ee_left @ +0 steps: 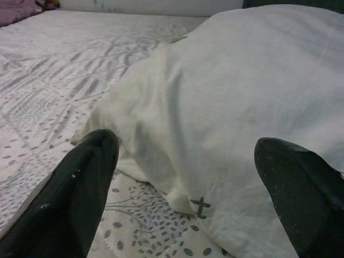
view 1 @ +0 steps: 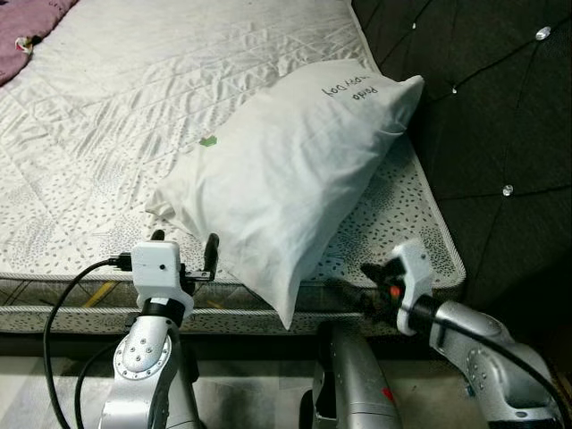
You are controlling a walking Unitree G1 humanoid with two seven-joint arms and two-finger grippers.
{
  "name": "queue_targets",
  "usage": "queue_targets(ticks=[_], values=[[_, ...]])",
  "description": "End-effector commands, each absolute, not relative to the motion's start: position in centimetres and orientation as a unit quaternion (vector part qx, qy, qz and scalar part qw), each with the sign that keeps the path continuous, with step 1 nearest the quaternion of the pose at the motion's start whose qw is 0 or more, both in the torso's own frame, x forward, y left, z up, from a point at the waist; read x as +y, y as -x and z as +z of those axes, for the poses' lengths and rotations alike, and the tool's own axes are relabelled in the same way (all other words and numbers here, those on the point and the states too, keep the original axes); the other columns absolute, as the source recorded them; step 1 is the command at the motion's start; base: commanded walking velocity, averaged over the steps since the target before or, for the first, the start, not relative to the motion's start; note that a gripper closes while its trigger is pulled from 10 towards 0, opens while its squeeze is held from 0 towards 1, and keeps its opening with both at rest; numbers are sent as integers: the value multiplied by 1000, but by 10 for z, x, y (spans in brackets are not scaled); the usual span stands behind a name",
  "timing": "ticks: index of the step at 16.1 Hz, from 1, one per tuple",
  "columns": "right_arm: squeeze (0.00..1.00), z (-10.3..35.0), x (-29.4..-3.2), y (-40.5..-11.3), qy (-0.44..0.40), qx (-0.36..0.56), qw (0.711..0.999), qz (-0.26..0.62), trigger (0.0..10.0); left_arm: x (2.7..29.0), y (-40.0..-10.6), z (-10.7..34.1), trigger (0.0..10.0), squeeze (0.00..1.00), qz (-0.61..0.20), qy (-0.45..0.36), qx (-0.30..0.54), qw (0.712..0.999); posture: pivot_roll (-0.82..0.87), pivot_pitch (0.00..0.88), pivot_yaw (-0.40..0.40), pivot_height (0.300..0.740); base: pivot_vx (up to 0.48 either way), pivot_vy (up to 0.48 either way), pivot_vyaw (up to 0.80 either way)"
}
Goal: Clean up the room
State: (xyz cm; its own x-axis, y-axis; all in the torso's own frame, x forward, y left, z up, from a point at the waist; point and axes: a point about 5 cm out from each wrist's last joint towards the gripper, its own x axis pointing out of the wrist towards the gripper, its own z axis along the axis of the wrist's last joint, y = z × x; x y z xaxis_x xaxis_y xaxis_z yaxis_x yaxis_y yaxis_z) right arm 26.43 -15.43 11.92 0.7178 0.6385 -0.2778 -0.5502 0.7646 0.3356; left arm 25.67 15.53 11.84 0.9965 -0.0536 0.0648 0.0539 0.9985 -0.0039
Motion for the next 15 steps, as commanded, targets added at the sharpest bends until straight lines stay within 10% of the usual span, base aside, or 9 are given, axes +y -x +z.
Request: queue_targets(ticks=[1,6,15], values=[[0,127,-154,-262,-142,186,916,326,10000,154,-258,116,10000,0,-30,4,-24,999,-71,127,-47,525,0,0,0],[0,137,-118,-242,-183,201,875,400,10000,155,-261,118,10000,0,-34,2,-26,999,-63,109,-35,525,0,0,0],[0,120,-79,-267,-159,195,915,314,10000,194,-223,122,10000,0,34,-33,4,999,61,115,-35,525,0,0,0]])
